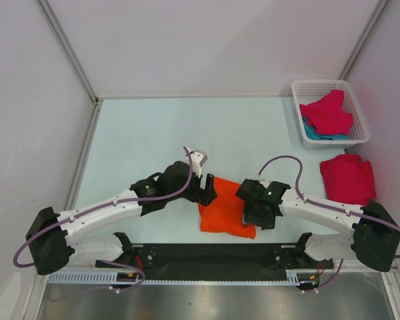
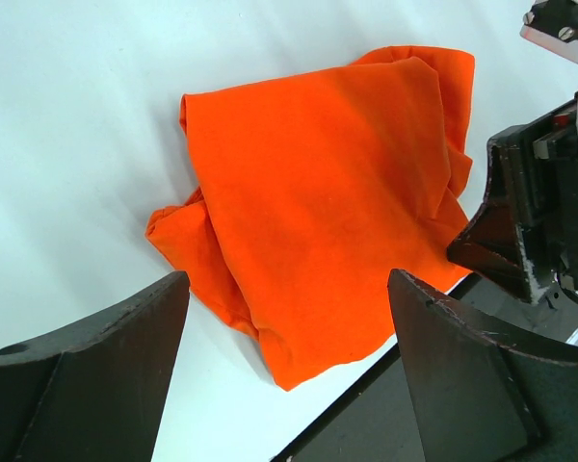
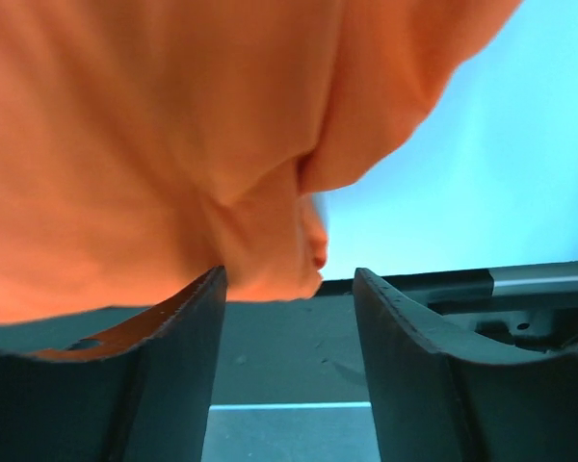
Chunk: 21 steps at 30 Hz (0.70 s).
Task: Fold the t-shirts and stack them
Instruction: Put the neatly folded tshirt into the corner of the board with the right arm
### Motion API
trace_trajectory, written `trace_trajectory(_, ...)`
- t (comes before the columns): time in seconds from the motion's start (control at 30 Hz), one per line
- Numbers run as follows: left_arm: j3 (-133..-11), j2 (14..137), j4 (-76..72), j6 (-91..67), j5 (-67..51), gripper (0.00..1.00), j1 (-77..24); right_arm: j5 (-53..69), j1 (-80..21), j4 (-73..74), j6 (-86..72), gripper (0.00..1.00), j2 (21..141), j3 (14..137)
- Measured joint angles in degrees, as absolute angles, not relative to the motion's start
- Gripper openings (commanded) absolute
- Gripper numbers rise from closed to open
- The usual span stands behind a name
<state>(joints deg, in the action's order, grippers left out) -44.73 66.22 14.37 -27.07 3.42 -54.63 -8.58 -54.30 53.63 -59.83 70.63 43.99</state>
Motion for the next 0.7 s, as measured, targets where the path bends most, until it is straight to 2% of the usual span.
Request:
trace_trajectory(0.4, -44.73, 64.36, 18.20, -25.91, 5.82, 0.94, -54.63, -8.08, -51.27, 44.97, -60.88, 0.68, 72.34, 37.71)
trace_trajectory(0.7, -44.69, 63.72, 19.53, -25.15, 7.35, 0.99, -54.57, -9.89, -52.21, 46.78, -59.96, 0.68, 76.66, 44.77)
